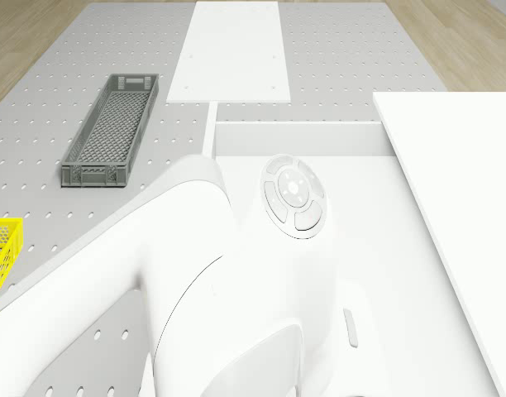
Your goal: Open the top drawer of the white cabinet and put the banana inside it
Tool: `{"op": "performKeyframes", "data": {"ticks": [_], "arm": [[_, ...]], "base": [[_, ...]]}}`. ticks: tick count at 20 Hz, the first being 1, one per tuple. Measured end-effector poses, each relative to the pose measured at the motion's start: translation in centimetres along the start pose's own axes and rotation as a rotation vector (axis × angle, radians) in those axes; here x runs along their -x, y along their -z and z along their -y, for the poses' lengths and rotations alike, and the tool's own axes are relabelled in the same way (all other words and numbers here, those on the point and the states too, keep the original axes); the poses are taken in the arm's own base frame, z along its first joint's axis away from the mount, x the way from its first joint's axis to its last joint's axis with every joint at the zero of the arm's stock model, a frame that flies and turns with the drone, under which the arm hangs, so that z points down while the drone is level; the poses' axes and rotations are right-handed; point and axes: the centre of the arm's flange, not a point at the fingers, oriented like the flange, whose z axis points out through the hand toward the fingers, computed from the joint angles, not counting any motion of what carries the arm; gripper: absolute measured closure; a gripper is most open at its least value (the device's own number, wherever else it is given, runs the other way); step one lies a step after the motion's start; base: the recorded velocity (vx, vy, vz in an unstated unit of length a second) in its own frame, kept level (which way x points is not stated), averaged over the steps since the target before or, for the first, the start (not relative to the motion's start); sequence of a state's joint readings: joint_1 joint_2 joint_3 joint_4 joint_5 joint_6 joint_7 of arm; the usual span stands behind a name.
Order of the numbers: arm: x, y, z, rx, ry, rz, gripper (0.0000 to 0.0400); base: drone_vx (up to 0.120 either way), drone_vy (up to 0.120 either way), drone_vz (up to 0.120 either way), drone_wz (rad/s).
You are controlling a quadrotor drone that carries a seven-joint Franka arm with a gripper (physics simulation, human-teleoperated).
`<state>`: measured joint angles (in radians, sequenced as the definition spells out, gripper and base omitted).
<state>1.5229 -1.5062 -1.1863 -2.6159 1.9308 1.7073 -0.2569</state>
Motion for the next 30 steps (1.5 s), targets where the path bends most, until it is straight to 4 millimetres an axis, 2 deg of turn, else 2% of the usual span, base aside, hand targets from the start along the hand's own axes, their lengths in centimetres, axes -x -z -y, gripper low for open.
{"op": "performKeyframes", "data": {"ticks": [3, 18, 19, 21, 23, 26, 30], "arm": [[0.0, -0.6, 0.0, 0.000, 0.000, 0.000, 0.0210], [0.0, -6.8, 0.0, 0.000, 0.000, 0.000, 0.0210], [0.0, -7.1, 0.0, 0.000, 0.000, 0.000, 0.0195], [0.0, -7.6, 0.1, -0.002, -0.002, 0.001, 0.0118], [0.0, -7.7, 0.1, -0.003, -0.004, 0.002, 0.0072], [0.0, -7.0, 0.1, -0.004, -0.006, 0.002, 0.0034], [0.0, -5.8, 0.1, -0.005, -0.007, 0.002, 0.0012]], "base": [[0.000, -0.093, 0.000, 0.000], [0.000, 0.000, 0.000, 0.000], [0.000, 0.000, 0.000, 0.000], [0.000, 0.000, 0.000, 0.000], [0.000, 0.000, 0.000, 0.000], [0.000, 0.000, 0.000, 0.000], [0.000, 0.000, 0.000, 0.000]]}}
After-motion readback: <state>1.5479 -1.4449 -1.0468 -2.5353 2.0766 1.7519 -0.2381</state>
